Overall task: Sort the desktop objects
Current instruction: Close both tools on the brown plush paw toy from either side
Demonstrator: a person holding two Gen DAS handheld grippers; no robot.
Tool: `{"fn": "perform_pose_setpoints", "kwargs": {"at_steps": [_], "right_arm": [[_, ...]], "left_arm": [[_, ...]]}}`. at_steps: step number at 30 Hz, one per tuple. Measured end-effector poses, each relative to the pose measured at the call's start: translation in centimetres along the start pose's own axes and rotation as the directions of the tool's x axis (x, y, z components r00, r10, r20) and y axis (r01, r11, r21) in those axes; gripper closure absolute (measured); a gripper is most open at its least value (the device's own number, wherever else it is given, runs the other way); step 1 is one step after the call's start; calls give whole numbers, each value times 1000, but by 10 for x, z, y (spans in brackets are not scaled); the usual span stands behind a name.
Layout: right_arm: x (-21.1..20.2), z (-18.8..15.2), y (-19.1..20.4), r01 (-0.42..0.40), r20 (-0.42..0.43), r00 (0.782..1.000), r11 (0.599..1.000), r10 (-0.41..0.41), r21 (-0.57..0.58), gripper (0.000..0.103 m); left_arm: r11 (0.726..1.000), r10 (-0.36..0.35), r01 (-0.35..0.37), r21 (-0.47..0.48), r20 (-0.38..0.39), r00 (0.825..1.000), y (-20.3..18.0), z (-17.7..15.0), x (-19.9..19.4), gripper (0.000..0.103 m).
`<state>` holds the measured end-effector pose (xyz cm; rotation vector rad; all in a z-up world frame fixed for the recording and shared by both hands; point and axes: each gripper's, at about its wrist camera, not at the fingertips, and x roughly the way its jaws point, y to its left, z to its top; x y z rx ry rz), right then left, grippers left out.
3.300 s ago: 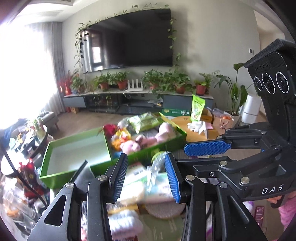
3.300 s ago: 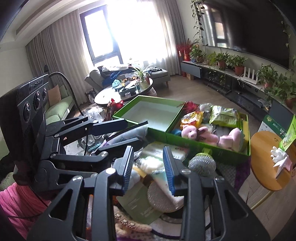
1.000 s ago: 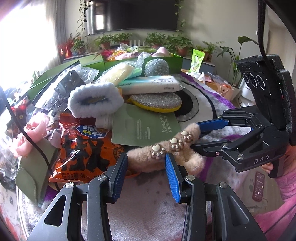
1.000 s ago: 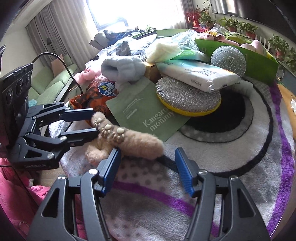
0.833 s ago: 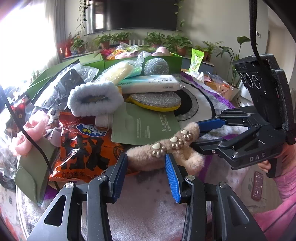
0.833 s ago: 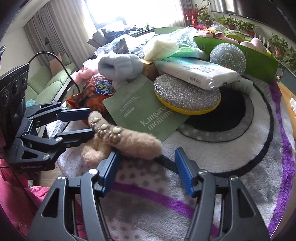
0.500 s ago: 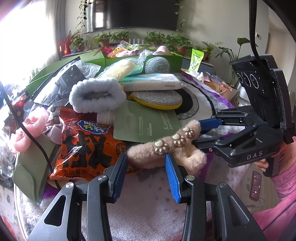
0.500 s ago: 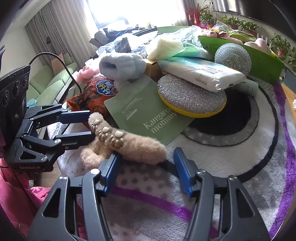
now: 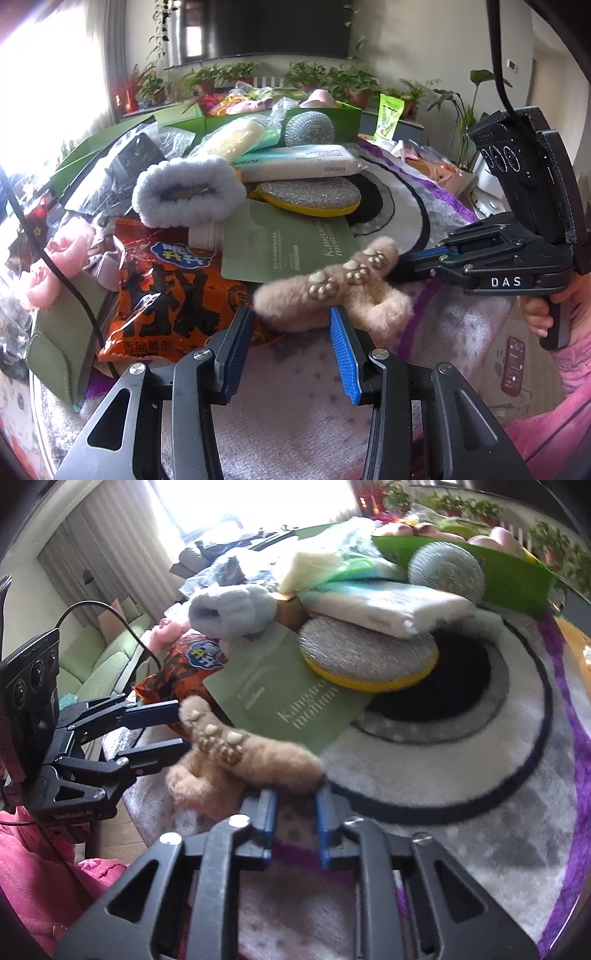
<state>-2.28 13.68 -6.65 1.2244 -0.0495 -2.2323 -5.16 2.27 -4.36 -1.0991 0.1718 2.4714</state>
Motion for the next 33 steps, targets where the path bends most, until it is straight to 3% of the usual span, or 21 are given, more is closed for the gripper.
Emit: {"fn": "perform_pose_setpoints", "kwargs": {"at_steps": [7, 12, 14, 28, 30, 33], "right_arm": [[-8, -7, -6, -10, 24, 1000, 999, 9, 34, 96], [-3, -4, 3, -21, 22, 1000, 1000, 21, -21, 71], [0, -1, 8, -19, 23, 1000, 999, 20, -45, 68], [13, 10, 22, -30, 9, 999, 989, 32, -144, 63], [11, 10, 20, 3, 10, 1000, 991, -2, -133, 63], [5, 8, 8, -8, 16, 1000, 998, 9, -65, 63]], "left_arm": [[1000, 6, -6, 20, 3, 1000, 0, 3, 2, 61], [1000, 22, -22, 18, -4, 1000, 4, 1, 2, 61], [999, 33, -33, 18, -8, 999, 6, -1, 1, 61], [994, 64, -66, 86, 20, 998, -2, 3, 12, 61], [994, 53, -54, 95, 18, 998, -7, 5, 14, 61], [994, -3, 3, 106, -8, 1000, -15, 8, 19, 61]]}}
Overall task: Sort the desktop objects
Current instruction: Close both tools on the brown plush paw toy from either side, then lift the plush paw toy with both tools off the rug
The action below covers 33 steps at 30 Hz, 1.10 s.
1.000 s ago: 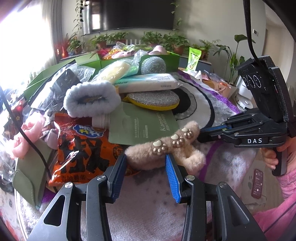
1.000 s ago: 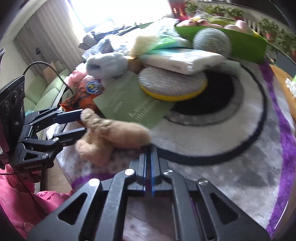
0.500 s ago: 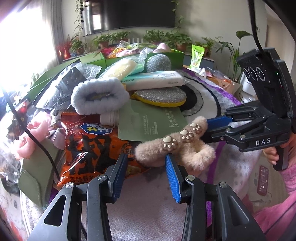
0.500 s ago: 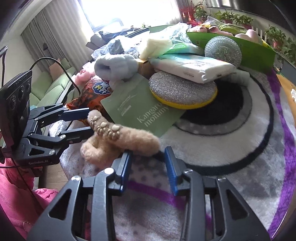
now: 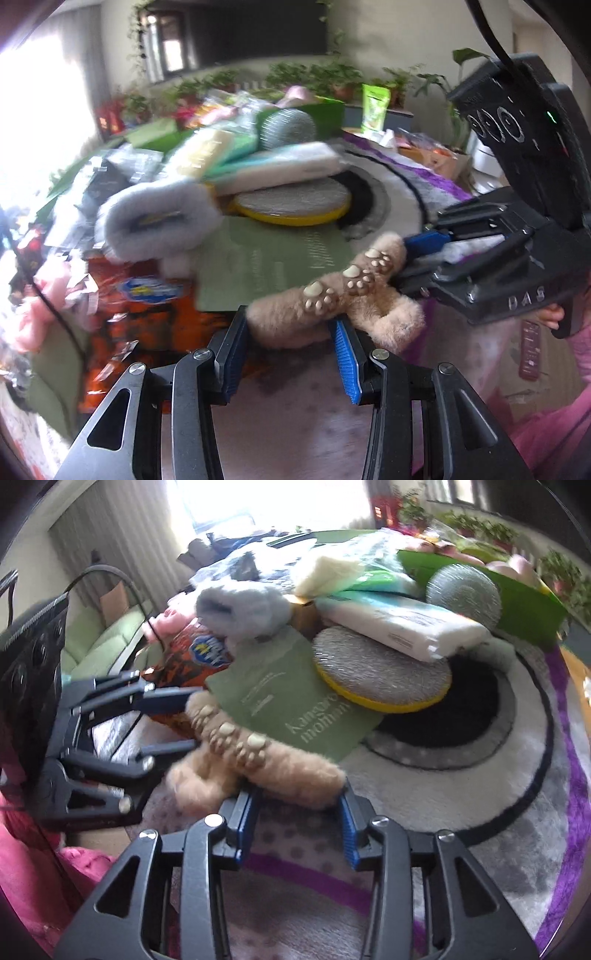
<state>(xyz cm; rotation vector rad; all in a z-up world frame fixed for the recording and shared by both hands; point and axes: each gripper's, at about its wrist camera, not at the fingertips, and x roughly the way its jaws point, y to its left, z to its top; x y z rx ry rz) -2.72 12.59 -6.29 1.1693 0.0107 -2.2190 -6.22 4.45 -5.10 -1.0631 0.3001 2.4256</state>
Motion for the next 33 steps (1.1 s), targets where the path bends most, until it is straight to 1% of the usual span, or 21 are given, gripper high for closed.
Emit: {"fn": "perform_pose_setpoints", "kwargs": {"at_steps": [5, 10, 14, 17, 21, 24, 27, 31, 33], "right_arm": [[-14, -11, -11, 24, 1, 1000, 998, -24, 54, 64], [-26, -16, -17, 38, 29, 999, 996, -41, 77, 64], [-19, -14, -18, 49, 30, 998, 997, -51, 63, 64], [-16, -11, -21, 42, 38, 998, 997, -44, 61, 64], [-14, -8, -22, 40, 47, 998, 996, -43, 76, 65], [-15, -7, -24, 41, 45, 998, 995, -45, 91, 69], [-15, -6, -26, 41, 42, 998, 993, -46, 108, 70], [-12, -5, -27, 39, 35, 998, 994, -42, 98, 68], [-12, -3, -30, 26, 36, 999, 995, -30, 100, 62]], "left_arm": [[999, -54, 54, 2, 5, 999, -12, 7, 7, 61], [998, -48, 48, -34, 11, 999, -10, 10, 7, 61], [999, -40, 40, -26, 9, 999, -9, 10, 6, 61], [999, -37, 37, -26, 10, 999, -8, 10, 7, 61], [998, -41, 42, -47, 11, 999, -5, 13, 10, 61], [998, -53, 53, -31, 7, 999, -7, 15, 10, 61], [998, -64, 64, -8, 0, 998, -12, 15, 11, 61], [996, -75, 75, -52, -3, 997, -6, 15, 13, 61], [997, -60, 59, -57, -7, 998, -6, 14, 12, 61]]}}
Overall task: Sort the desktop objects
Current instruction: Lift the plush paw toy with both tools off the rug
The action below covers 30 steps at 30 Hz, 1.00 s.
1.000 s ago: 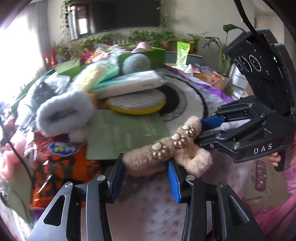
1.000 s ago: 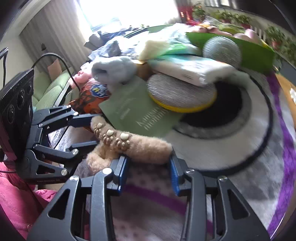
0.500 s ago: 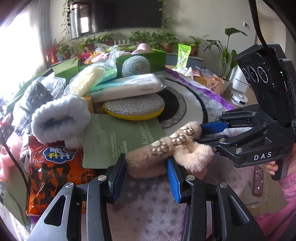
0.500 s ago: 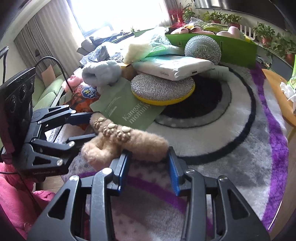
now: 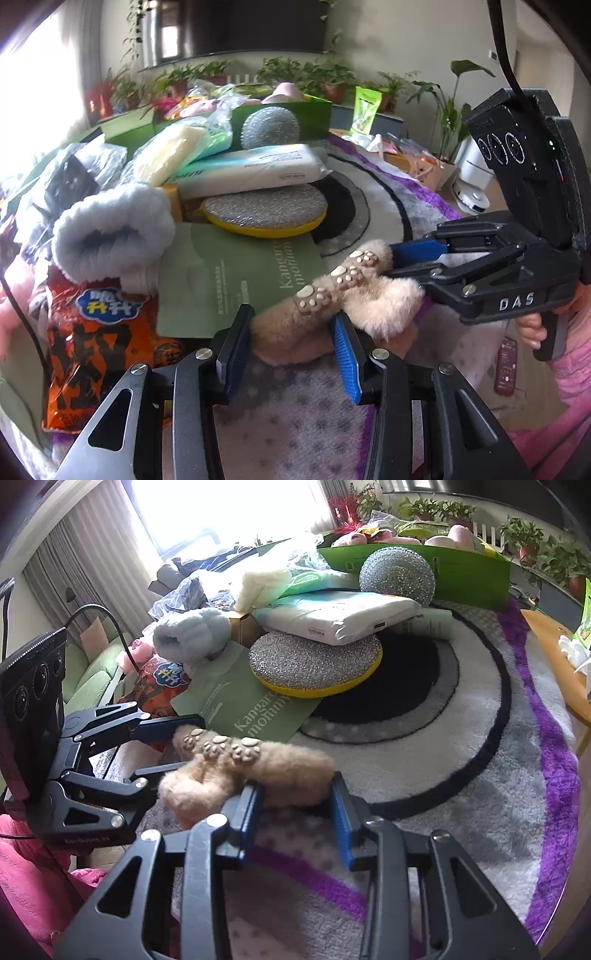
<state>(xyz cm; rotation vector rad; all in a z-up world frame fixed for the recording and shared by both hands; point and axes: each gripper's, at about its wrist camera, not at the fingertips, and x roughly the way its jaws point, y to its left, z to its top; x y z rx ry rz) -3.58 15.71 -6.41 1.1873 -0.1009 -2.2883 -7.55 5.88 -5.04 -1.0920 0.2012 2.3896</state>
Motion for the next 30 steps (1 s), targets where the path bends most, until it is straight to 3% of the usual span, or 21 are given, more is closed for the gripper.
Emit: {"fn": "perform_pose_setpoints", "kwargs": {"at_steps": [5, 8, 16, 30], "right_arm": [[3, 4, -4, -41, -7, 999, 999, 41, -17, 59], [4, 4, -2, -67, -17, 998, 997, 66, -29, 69], [-11, 2, 6, -7, 23, 1000, 999, 8, -32, 72], [-38, 12, 5, 31, 95, 995, 999, -28, -27, 71]], "left_arm": [[1000, 22, -22, -19, -18, 1000, 1, 2, 2, 61], [999, 26, -27, -21, -24, 999, 0, 3, 3, 61], [1000, -13, 13, -12, -19, 1000, -3, 7, -1, 63], [999, 2, -3, 49, 29, 1000, -17, 33, -14, 63]]}}
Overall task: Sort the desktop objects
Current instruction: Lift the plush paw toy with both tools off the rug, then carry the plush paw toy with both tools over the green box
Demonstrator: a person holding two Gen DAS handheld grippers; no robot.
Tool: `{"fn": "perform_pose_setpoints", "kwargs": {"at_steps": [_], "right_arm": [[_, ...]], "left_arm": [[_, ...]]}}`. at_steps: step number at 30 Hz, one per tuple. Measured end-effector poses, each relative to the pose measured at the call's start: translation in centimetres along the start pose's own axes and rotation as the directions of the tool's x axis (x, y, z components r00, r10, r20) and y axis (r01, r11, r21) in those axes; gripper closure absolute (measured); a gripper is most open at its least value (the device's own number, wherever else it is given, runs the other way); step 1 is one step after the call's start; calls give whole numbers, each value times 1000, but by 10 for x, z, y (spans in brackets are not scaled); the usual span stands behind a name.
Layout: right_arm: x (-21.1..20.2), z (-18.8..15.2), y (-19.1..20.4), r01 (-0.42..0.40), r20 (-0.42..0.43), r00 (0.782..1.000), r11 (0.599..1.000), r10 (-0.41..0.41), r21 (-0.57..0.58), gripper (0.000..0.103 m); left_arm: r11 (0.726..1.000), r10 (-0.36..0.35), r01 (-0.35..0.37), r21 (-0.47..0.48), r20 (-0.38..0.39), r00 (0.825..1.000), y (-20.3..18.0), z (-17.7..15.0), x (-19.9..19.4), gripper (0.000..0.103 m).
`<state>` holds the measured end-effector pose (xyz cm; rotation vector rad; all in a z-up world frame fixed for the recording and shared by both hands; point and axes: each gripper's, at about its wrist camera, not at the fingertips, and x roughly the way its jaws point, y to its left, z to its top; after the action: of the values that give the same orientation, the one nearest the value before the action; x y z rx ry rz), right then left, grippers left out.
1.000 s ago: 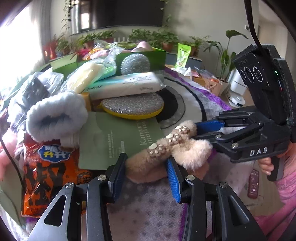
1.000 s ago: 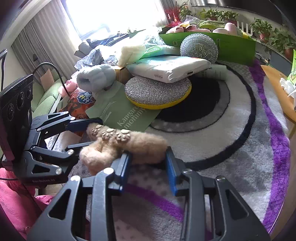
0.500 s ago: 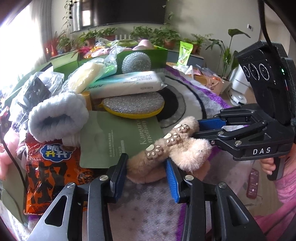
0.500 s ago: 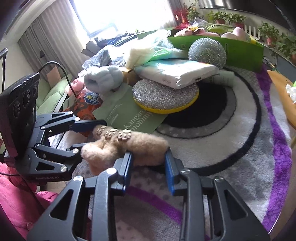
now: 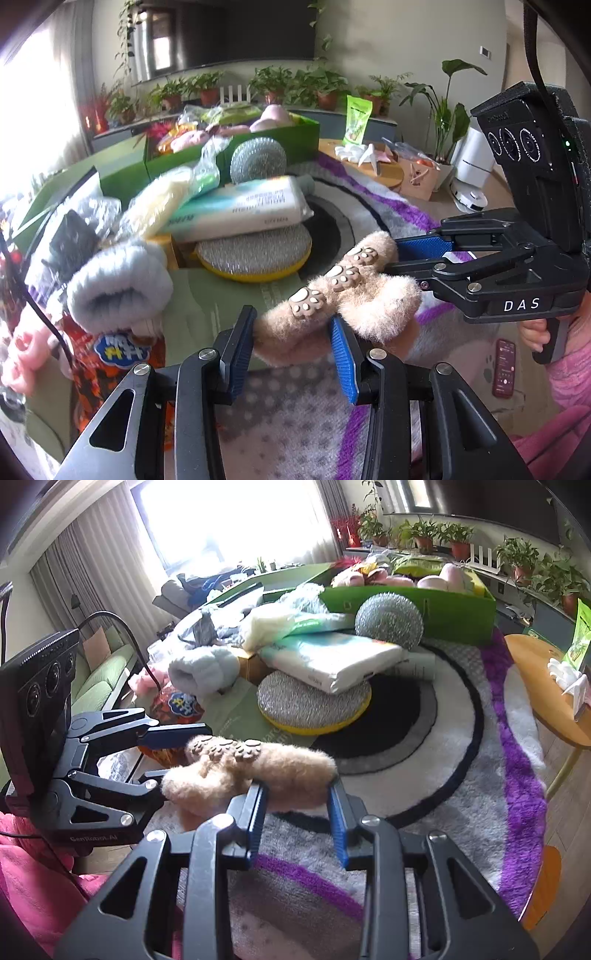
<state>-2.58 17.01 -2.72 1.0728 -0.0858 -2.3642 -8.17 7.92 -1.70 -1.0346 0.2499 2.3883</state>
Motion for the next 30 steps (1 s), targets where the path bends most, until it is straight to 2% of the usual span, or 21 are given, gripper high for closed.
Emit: {"fn": "perform_pose_setpoints", "kwargs": {"at_steps": [7, 15, 30], "right_arm": [[-12, 18, -2, 2, 34, 999, 1000, -2, -19, 70], [-27, 46, 0, 42, 82, 996, 997, -36, -66, 70], [-38, 92, -12, 74, 149, 987, 996, -66, -51, 69]], "left_arm": [[999, 21, -22, 28, 40, 999, -2, 21, -10, 63], [995, 54, -61, 74, 95, 994, -4, 50, -20, 63], [987, 94, -111, 113, 146, 985, 3, 99, -21, 63]]}}
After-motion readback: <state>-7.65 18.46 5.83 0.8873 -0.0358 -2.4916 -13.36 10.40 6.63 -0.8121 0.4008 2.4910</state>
